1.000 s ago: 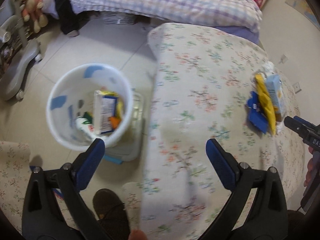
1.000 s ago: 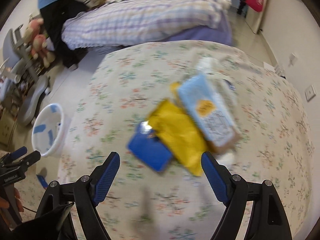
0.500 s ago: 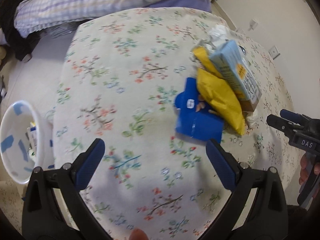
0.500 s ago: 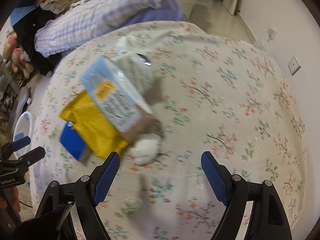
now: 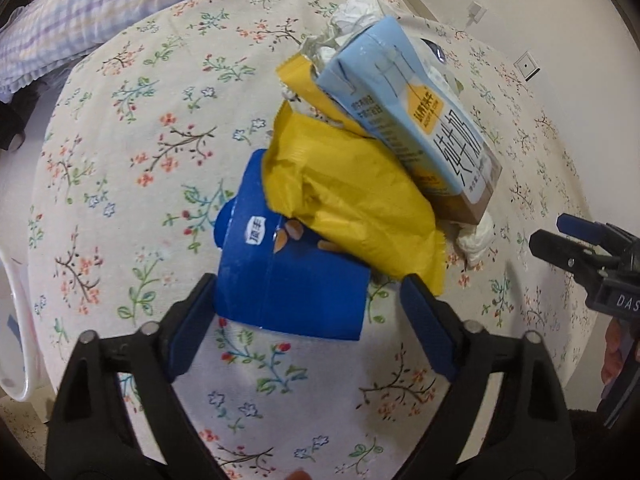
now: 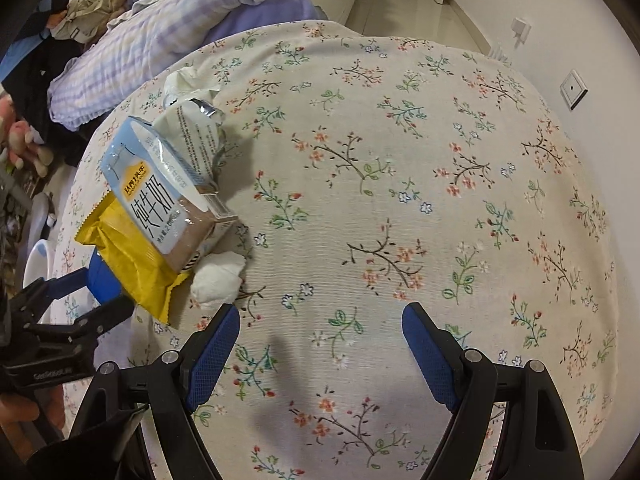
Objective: Collect trash
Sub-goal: 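Grasp the blue almond-print carton with the left tool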
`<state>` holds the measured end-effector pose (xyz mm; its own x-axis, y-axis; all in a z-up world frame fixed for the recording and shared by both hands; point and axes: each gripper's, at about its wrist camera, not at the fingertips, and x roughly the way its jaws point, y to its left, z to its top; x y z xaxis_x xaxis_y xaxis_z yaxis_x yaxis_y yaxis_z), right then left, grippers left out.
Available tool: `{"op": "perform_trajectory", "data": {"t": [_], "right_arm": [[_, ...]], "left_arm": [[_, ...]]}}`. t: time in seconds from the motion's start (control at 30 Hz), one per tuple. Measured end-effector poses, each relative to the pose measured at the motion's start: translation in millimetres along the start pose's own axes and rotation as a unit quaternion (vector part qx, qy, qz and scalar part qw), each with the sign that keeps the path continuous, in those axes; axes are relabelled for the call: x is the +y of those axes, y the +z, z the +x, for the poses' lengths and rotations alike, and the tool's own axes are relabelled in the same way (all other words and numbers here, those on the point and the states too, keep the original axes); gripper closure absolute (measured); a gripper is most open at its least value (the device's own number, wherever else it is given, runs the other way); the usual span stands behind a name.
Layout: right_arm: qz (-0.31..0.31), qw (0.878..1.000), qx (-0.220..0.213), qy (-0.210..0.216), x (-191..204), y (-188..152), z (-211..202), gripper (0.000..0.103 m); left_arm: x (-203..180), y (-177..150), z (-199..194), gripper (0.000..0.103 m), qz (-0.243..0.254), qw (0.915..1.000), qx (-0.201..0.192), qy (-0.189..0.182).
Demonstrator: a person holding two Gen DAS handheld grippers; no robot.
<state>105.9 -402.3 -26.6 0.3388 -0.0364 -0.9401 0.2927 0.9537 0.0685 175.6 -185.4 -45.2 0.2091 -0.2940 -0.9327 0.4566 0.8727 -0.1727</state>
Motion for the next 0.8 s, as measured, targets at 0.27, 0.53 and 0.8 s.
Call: {"op": "perform_trajectory", "data": {"t": [0.27,0.53,0.8], "right_arm": [[0.007,1.0,0.0,0.007,3,1,-2,0.018],[-0.025,0.999,-0.021,0.03,41,17,-3,0.018],[-0.065,0.996,-0.025,0.047,94,28,4,0.019]], "left_arm": [[12,-6,-11,0.033,-0.01,0.9999,-0.002,-0.013],[37,-16,-23,0.034,-0.019,0.9998,0.001,-0.004],[57,-27,-34,0.034,-0.024,0.9997,0.0,0.004]]}}
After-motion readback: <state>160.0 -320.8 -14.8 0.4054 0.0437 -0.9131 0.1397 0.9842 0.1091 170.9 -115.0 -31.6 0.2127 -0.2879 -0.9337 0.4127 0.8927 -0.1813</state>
